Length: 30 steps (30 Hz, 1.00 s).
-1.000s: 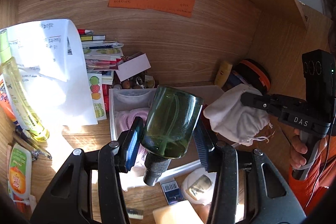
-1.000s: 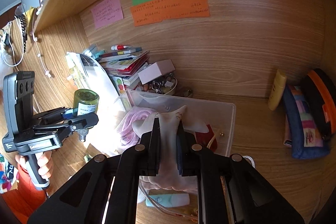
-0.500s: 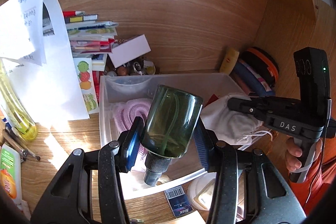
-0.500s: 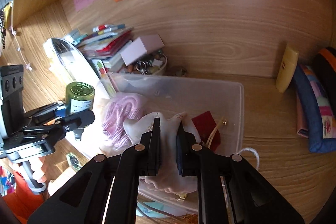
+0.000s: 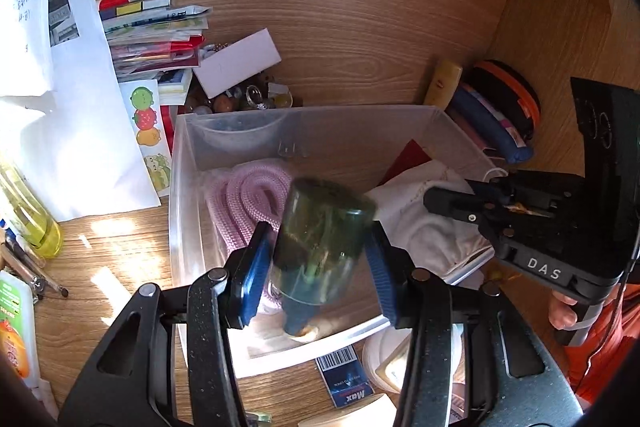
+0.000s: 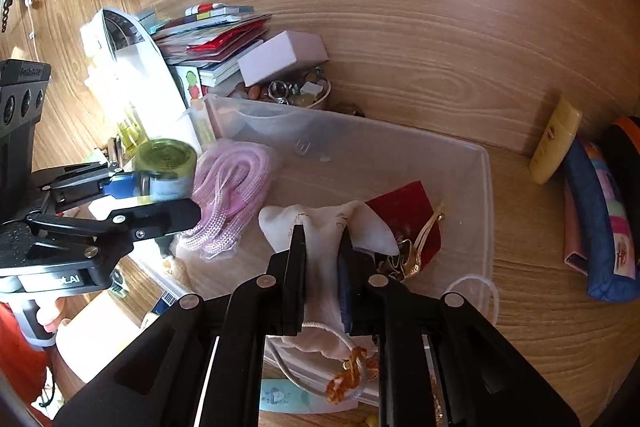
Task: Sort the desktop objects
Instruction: 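Lift and carry the green bottle and white bag over the clear box, then open left tool to drop the green bottle while right tool releases the white bag into box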
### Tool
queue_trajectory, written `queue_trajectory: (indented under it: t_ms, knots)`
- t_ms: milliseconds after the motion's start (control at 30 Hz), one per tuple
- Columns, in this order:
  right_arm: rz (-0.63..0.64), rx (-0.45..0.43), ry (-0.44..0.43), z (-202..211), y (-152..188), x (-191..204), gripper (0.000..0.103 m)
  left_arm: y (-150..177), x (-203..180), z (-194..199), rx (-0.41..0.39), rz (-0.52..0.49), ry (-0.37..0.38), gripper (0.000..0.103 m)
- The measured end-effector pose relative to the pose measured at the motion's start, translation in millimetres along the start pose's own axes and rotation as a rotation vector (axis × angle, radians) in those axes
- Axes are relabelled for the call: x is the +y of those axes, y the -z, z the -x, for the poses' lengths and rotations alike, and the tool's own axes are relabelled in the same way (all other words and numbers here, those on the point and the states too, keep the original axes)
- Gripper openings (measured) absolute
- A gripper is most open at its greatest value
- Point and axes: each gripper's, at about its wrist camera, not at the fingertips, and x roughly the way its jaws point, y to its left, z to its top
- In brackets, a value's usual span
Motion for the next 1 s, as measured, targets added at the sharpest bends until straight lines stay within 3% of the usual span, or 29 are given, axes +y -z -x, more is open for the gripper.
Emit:
queue_trajectory:
  t_ms: [167,367,467,533,600,633,700,767,1000]
  knots:
    - [0.025,-0.001,0.024,1.0,0.5,3.1,0.015,0.6,0.9,0.6,0.0,0.002,0.004,0.047]
    - [0.089,-0.029,0.066,6.6,2.9,15.3,0.031,0.7,-1.2,2.2,0.007,-0.002,0.035,0.048]
    - [0.123,-0.046,0.102,9.8,5.1,22.0,0.032,0.1,-1.7,3.2,0.011,0.002,0.042,0.048]
    - [0.136,-0.051,0.115,11.8,5.8,25.9,0.038,-0.4,-2.0,5.1,0.01,0.005,0.043,0.048]
    - [0.144,-0.064,0.125,17.2,6.4,28.3,0.051,-0.9,-3.0,8.5,0.003,0.006,0.038,0.049]
    - [0.147,-0.072,0.131,20.7,6.7,29.4,0.055,-0.9,-3.7,10.8,-0.003,0.007,0.032,0.052]
    - [0.144,-0.097,0.148,29.3,6.4,31.1,0.075,-0.5,-4.0,17.3,-0.025,0.017,0.017,0.061]
    - [0.141,-0.129,0.17,39.0,7.0,32.2,0.082,0.1,-3.8,25.2,-0.05,0.026,0.008,0.067]
    - [0.115,-0.127,0.172,58.1,12.1,31.2,0.084,2.7,-6.2,48.7,-0.101,0.032,-0.049,0.085]
